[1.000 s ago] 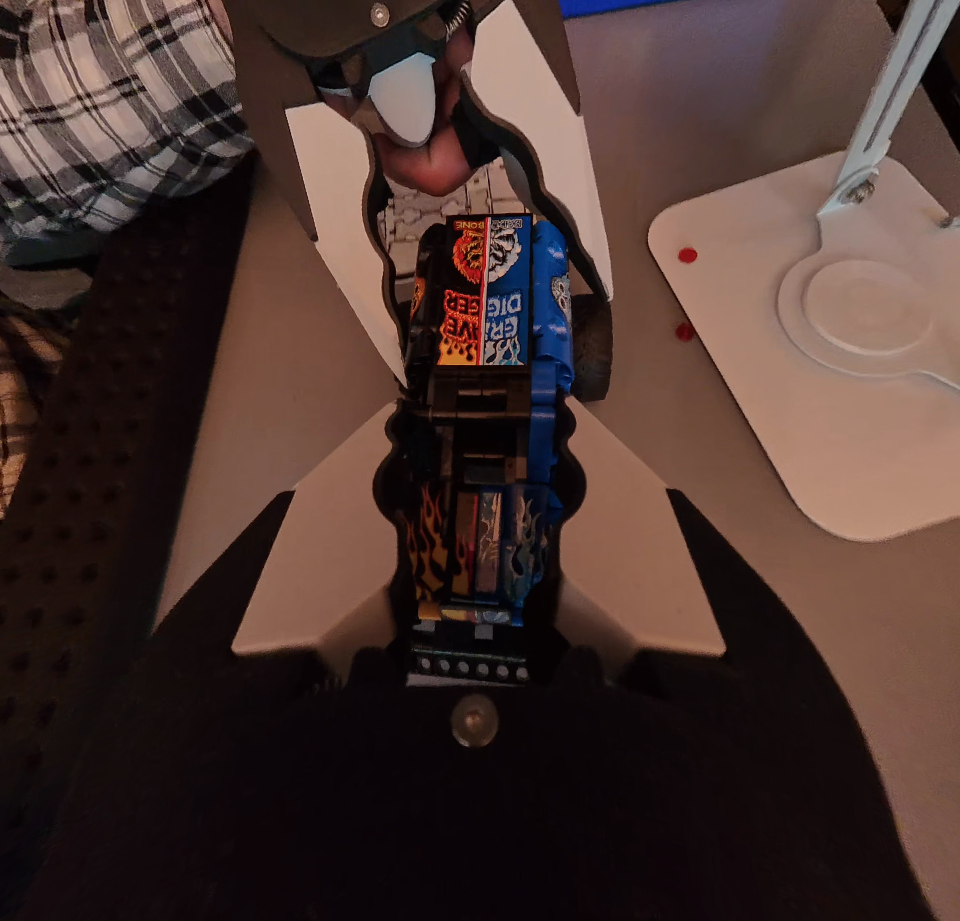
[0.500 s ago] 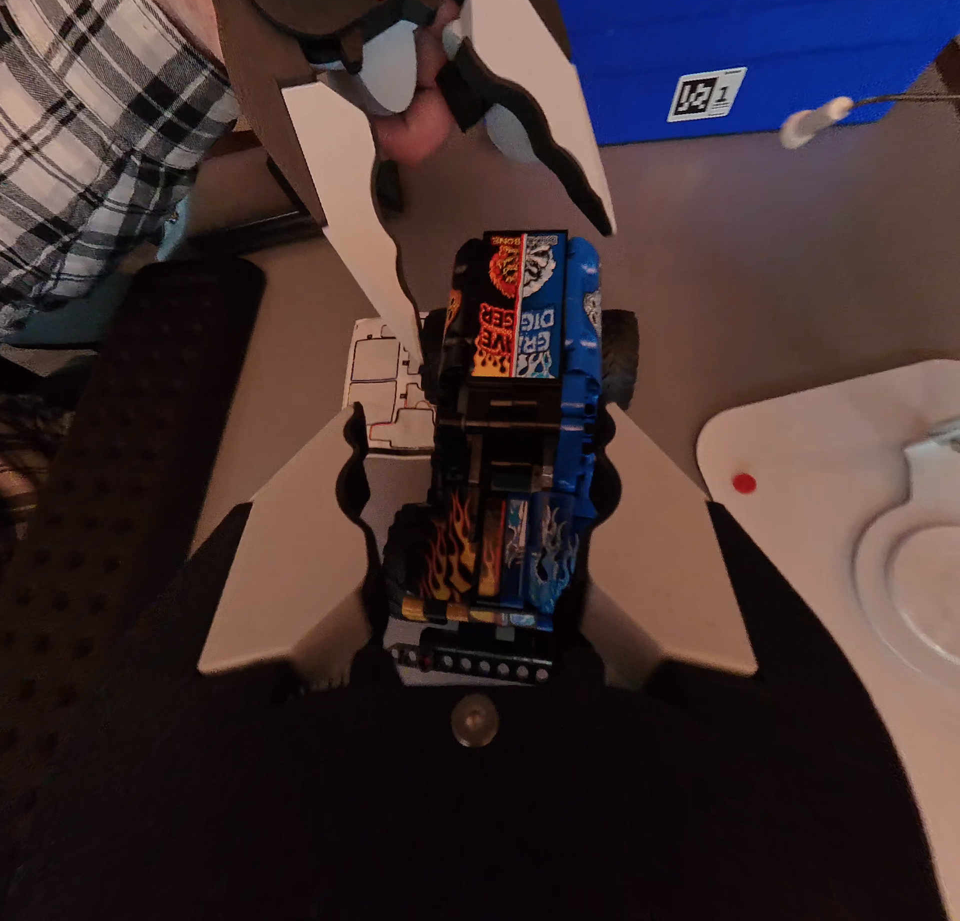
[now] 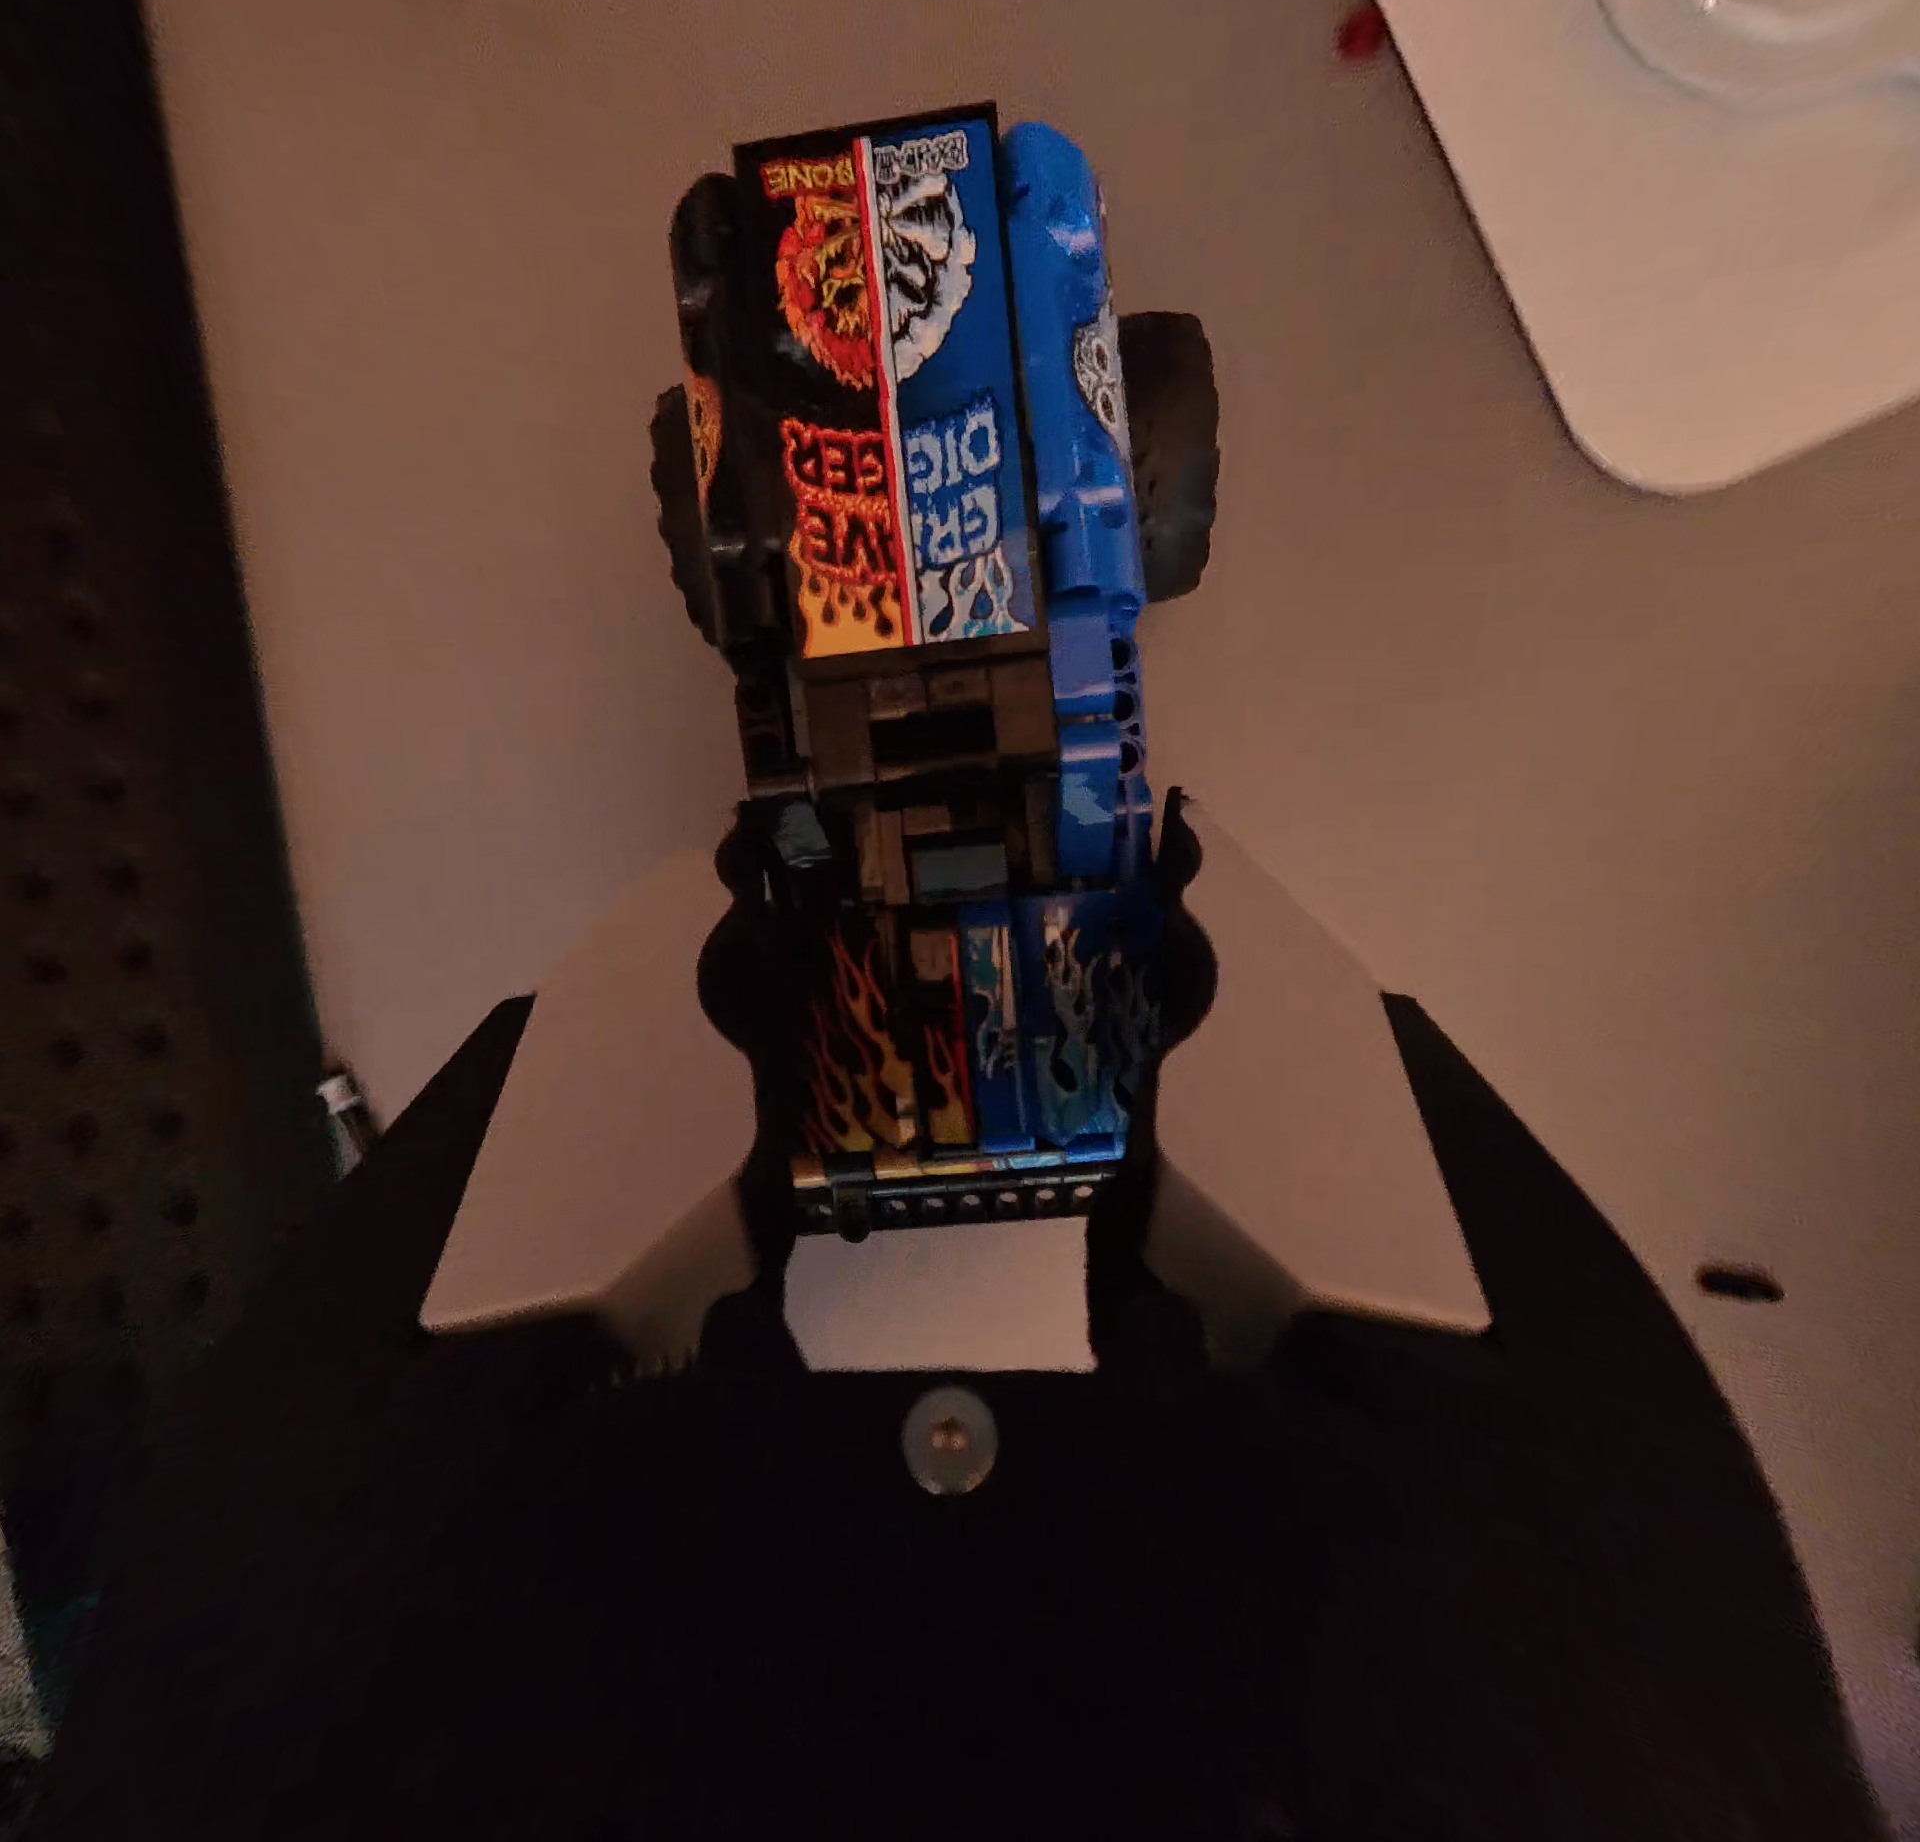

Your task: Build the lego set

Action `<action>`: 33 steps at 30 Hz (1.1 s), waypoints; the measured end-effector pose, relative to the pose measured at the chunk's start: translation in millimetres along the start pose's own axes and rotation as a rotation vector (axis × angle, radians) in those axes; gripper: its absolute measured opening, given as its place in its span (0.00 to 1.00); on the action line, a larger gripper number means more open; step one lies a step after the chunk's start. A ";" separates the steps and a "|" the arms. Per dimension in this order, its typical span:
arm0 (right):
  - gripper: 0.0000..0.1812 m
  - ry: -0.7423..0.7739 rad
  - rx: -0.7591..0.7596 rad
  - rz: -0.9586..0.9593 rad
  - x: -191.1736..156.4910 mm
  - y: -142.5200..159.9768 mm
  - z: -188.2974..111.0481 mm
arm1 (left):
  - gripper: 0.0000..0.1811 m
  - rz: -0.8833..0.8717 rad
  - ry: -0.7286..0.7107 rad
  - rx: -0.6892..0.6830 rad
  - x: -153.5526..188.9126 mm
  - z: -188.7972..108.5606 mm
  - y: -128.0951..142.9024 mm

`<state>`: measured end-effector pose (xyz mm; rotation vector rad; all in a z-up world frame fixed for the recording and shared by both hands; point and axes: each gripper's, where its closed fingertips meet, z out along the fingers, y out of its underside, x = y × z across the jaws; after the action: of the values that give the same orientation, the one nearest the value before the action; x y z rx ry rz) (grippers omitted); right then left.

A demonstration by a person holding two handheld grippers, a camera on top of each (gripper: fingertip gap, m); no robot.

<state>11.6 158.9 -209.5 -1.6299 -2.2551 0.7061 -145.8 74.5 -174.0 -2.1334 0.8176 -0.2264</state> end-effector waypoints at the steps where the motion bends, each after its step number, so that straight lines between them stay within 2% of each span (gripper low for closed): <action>1: 0.41 -0.005 -0.009 0.012 0.8 7.3 -3.8 | 0.57 0.018 0.031 0.020 9.8 10.5 -11.3; 4: 0.41 0.001 -0.002 0.008 0.9 13.8 -7.7 | 0.57 0.069 0.123 0.094 41.5 48.4 -52.0; 6: 0.41 0.006 0.000 0.000 0.1 10.3 -5.7 | 0.58 0.121 0.152 0.089 55.9 77.9 -71.1; 9: 0.42 0.013 0.008 -0.012 -0.7 1.2 0.4 | 0.57 0.169 0.160 -0.001 56.7 114.1 -75.6; 12: 0.41 0.030 -0.003 -0.024 0.1 -2.2 4.3 | 0.50 0.129 0.198 -0.037 51.9 125.0 -71.3; 15: 0.41 0.033 0.009 -0.043 -1.3 -12.8 10.1 | 0.50 0.132 0.196 -0.055 47.0 115.7 -61.5; 18: 0.41 0.025 -0.002 -0.065 -3.7 -36.3 25.9 | 0.49 0.122 0.173 -0.112 33.5 95.9 -40.2; 27: 0.41 -0.008 0.034 -0.160 -26.0 -157.9 102.4 | 0.50 0.001 0.112 -0.318 -20.3 -6.1 59.8; 33: 0.41 -0.020 0.055 -0.196 -42.6 -216.8 139.4 | 0.51 -0.060 0.056 -0.381 -41.1 -56.5 107.2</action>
<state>-217.4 33.3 -209.3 -1.3598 -2.3462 0.7298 -252.3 15.7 -213.5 -2.5201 0.8849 -0.1719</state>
